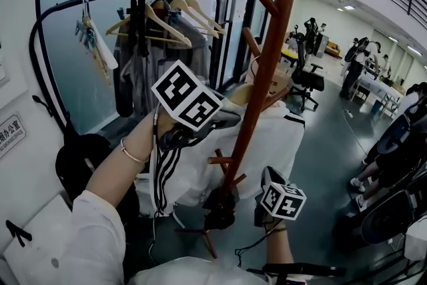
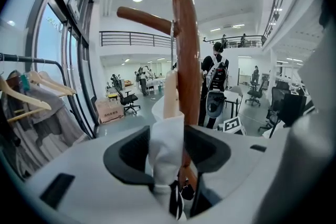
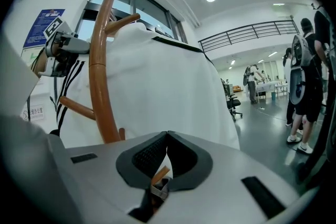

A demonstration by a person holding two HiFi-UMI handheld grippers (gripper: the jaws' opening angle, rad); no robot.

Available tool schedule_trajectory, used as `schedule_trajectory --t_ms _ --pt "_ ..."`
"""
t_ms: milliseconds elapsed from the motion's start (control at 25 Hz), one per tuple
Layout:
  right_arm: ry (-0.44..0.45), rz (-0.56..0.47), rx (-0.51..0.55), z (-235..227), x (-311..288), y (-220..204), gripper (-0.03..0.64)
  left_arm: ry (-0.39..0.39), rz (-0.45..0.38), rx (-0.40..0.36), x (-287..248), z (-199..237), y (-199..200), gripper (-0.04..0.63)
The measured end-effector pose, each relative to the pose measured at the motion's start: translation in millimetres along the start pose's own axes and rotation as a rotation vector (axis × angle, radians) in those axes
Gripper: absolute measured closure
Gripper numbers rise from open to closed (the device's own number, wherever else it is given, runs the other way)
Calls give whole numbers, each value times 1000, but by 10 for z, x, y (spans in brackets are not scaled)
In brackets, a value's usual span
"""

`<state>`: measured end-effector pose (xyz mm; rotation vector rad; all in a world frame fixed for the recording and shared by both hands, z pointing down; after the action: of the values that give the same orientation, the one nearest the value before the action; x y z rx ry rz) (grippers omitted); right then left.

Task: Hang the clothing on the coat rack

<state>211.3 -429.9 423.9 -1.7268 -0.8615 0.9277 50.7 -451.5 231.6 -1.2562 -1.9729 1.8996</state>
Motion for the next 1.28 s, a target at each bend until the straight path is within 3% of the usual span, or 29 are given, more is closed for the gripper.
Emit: schedule_trajectory --t_ms 120,280,600,960,1280 --pt "13 2 -2 33 15 -36 594 13 -4 -8 62 -47 -3 390" --pt "34 6 -4 77 16 -61 594 87 -19 -23 128 12 -29 390" --pt "84 22 -2 157 -35 -91 594 199 -127 57 389 112 36 391" --pt "134 63 -5 178 -95 -184 594 324 -226 168 639 189 -80 424" --pt "181 114 22 265 -137 -253 594 494 -385 344 1152 313 -336 549"
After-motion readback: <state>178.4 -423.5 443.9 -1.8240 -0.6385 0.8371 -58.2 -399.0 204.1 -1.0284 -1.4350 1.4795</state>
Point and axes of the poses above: the fingertips, and each gripper's own axes: x backward along the fingers, z to its left, y out of its top, the point moved 2 cm from there along x, backward along the fingers, and after that the axes turned 15 degrees about y, right-handed, at the moved point
